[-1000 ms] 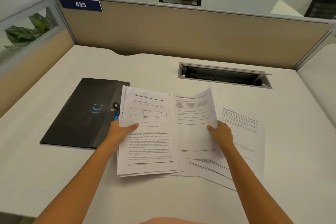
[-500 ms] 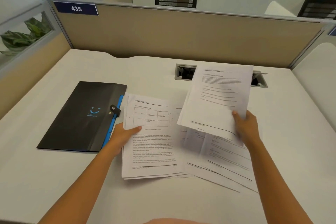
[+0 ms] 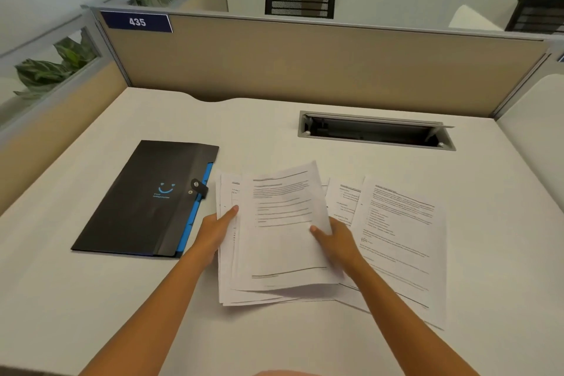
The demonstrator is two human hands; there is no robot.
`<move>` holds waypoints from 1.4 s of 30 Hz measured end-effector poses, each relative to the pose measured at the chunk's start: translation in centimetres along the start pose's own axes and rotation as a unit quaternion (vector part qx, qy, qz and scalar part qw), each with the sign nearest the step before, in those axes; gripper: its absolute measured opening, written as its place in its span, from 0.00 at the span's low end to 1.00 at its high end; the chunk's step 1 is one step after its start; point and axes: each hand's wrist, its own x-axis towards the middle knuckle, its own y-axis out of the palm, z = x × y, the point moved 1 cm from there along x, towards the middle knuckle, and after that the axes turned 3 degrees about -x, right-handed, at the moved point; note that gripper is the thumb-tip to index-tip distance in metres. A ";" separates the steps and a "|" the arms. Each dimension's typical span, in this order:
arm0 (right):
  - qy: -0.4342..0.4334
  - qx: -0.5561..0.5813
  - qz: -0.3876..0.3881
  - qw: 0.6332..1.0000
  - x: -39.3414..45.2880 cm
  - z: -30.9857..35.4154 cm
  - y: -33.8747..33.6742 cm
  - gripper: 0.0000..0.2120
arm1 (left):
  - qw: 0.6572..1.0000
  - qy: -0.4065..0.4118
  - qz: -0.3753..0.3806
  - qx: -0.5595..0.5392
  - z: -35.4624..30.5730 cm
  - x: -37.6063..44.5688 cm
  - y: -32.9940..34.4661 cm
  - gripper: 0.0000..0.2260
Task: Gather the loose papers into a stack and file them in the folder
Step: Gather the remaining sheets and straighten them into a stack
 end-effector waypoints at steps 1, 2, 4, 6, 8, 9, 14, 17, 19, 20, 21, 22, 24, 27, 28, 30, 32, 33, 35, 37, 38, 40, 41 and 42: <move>-0.006 -0.003 0.009 1.000 -0.1 0.3 0.5 0.18 | 1.000 0.002 -0.002 -0.001 0.0 0.0 0.1 0.22; -0.012 -0.005 0.017 1.000 -0.2 0.6 0.9 0.18 | 1.000 0.005 -0.002 -0.005 0.0 -0.1 0.1 0.23; -0.021 -0.006 0.033 0.999 -0.3 1.3 1.6 0.17 | 1.000 0.007 0.005 -0.014 0.1 -0.2 0.2 0.24; -0.023 -0.008 0.052 0.998 -0.4 1.7 2.2 0.18 | 1.000 0.011 0.008 -0.014 0.2 -0.4 0.2 0.23; -0.022 -0.016 0.067 0.997 -0.5 1.7 2.7 0.19 | 1.000 0.020 0.008 -0.011 0.2 -0.6 0.3 0.22; -0.018 -0.021 0.071 0.997 -0.5 1.6 2.8 0.19 | 1.000 0.027 0.010 -0.010 0.2 -0.6 0.3 0.23; -0.005 0.002 0.012 1.000 -0.7 1.7 1.7 0.29 | 0.995 0.063 0.081 -0.003 -0.9 -1.3 -0.3 0.25; 0.006 0.068 0.001 0.998 -0.6 2.1 0.7 0.44 | 0.988 0.067 0.138 -0.015 -2.4 -2.1 -0.6 0.27; 0.018 0.122 0.026 0.992 -0.6 2.5 0.0 0.49 | 0.983 0.066 0.166 -0.044 -3.2 -2.7 -0.5 0.30; 0.022 0.157 0.046 0.986 -0.7 2.6 -0.4 0.50 | 0.979 0.067 0.180 -0.062 -3.6 -2.9 -0.3 0.30; 0.022 0.189 0.067 0.979 -0.9 2.9 -0.7 0.49 | 0.975 0.071 0.197 -0.081 -3.9 -3.2 -0.1 0.30; 0.018 0.212 0.086 0.973 -1.2 3.1 -1.0 0.47 | 0.969 0.076 0.214 -0.098 -4.2 -3.4 0.1 0.28; -0.010 0.223 0.122 0.967 -1.5 3.7 -1.5 0.37 | 0.957 0.085 0.245 -0.130 -4.8 -3.9 0.7 0.25; -0.066 0.228 0.148 0.960 -1.6 4.5 -2.0 0.25 | 0.950 0.090 0.261 -0.149 -5.3 -4.3 1.4 0.25; -0.077 0.230 0.135 0.961 -1.7 4.8 -2.3 0.24 | 0.951 0.092 0.255 -0.146 -5.5 -4.3 1.6 0.24; -0.089 0.237 0.079 0.964 -1.8 5.4 -3.1 0.23 | 0.958 0.101 0.233 -0.131 -6.0 -4.4 2.0 0.21; -0.105 0.248 0.018 0.963 -1.9 5.8 -3.9 0.20 | 0.968 0.122 0.191 -0.107 -6.6 -4.7 2.5 0.25; -0.118 0.255 -0.006 0.960 -2.0 6.0 -4.2 0.18 | 0.973 0.134 0.164 -0.093 -6.9 -4.9 2.9 0.30; -0.155 0.257 -0.035 0.953 -2.2 6.8 -4.7 0.15 | 0.978 0.160 0.112 -0.071 -7.4 -5.4 3.7 0.35; -0.189 0.250 -0.058 0.948 -2.4 7.8 -5.1 0.15 | 0.975 0.197 0.078 -0.064 -7.8 -5.8 4.4 0.32; -0.201 0.249 -0.067 0.945 -2.6 8.1 -5.2 0.16 | 0.971 0.220 0.068 -0.065 -8.0 -6.0 4.7 0.28; -0.219 0.251 -0.079 0.940 -2.8 8.8 -5.6 0.17 | 0.960 0.266 0.055 -0.061 -8.5 -6.6 5.2 0.18; -0.228 0.252 -0.082 0.937 -3.0 9.1 -5.8 0.18 | 0.954 0.290 0.052 -0.057 -8.8 -6.9 5.4 0.17; -0.236 0.251 -0.083 0.935 -3.1 9.4 -6.0 0.18 | 0.948 0.310 0.050 -0.054 -9.1 -7.3 5.4 0.18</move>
